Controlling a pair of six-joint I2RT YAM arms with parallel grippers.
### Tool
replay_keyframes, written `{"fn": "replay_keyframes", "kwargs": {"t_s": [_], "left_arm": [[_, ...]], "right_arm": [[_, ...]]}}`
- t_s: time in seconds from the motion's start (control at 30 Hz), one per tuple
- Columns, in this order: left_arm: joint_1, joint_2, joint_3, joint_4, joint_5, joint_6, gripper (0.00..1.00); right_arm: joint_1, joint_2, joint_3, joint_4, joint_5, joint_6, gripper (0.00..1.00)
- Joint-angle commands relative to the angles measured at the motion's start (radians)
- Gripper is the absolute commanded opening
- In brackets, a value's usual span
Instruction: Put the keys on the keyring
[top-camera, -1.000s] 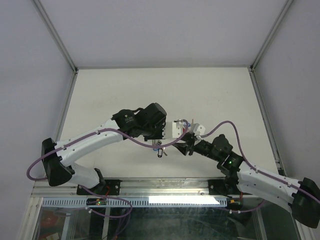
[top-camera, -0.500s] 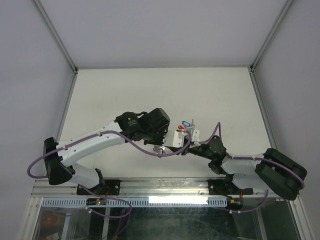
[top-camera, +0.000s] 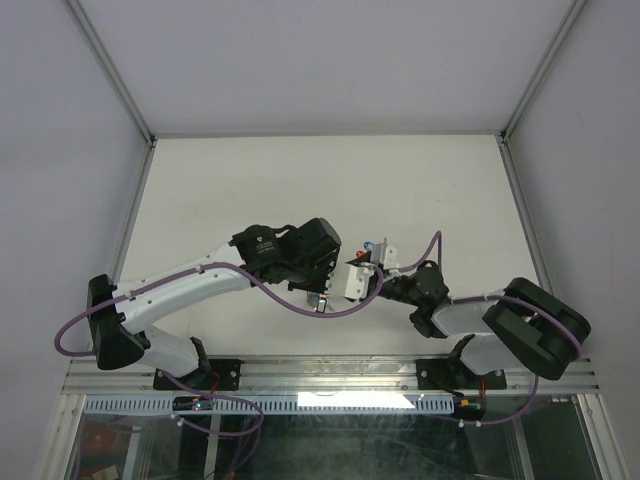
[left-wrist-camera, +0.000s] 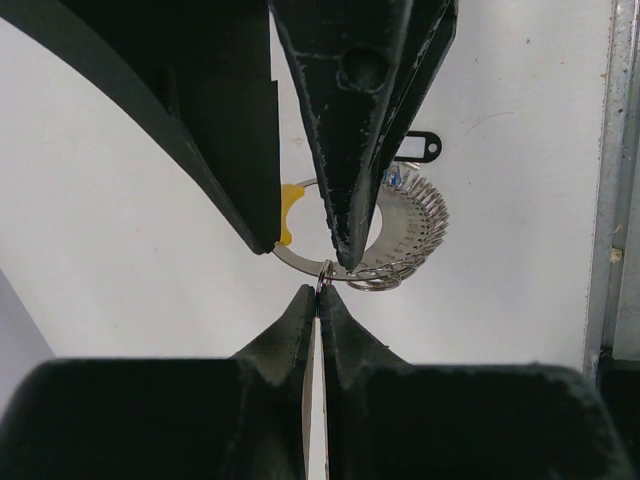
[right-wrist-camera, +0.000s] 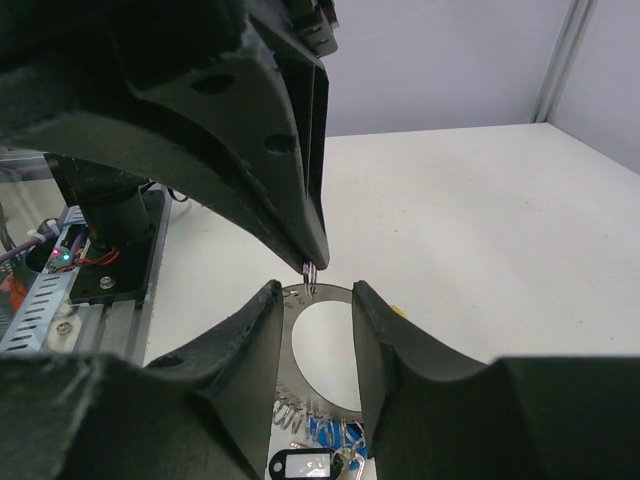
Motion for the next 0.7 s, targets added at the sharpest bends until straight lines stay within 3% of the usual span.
{"fn": "replay_keyframes", "kwargs": {"t_s": [0.0,0.67], "left_arm": [[-0.007,-0.020,0.034,0.020,0.012,0.023,0.00],[-0.009,-0.019,0.035,0.020,0.016,0.034,0.00]], "right_arm": [[-0.025,0.032,0.058,0.097,-0.102,0.065,0.37],[-0.050,0.120,0.127,0.083,-0.173,0.112,0.29]]}}
